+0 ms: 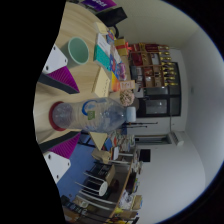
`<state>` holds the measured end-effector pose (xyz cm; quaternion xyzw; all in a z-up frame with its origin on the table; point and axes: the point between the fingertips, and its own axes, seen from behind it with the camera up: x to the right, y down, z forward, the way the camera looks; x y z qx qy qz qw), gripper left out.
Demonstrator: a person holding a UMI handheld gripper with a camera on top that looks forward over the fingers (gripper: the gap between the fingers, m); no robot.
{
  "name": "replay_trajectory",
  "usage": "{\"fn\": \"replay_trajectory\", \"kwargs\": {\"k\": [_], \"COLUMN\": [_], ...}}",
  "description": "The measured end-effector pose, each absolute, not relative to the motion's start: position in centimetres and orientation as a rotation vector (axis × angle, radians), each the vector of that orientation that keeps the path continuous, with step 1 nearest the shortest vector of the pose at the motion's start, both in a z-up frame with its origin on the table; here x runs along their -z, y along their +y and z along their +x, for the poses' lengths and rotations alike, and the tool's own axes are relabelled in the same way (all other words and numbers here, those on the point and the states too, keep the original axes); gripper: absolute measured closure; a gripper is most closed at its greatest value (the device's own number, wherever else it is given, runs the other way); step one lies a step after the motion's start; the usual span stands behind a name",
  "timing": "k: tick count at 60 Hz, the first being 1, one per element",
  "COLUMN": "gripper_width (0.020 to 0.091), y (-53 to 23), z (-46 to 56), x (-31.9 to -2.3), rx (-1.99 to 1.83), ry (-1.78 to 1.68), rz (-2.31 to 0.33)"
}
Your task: Pour water
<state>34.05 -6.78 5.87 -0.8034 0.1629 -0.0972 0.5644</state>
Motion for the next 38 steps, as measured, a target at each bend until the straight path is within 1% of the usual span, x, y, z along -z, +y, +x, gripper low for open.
{"fn": "replay_trajectory", "kwargs": {"k": [4,10,16,28,38], "gripper_width": [0.0267,0.0267,0.0269,0.0273,0.0266], "y": [-9.6,-14.2,-19.2,-29.1,-33.5], "z": [32.3,29.3,24.1,14.2,7.3], "x": [-7.0,-9.9,-13.2,-17.6,-21.0], "rx": [0.235,0.273,0.307,0.351,0.341], "ry": [0.407,0.437,0.466,0.502,0.492], "rz": [-1.896,-1.898,-1.900,-1.928,-1.935]}}
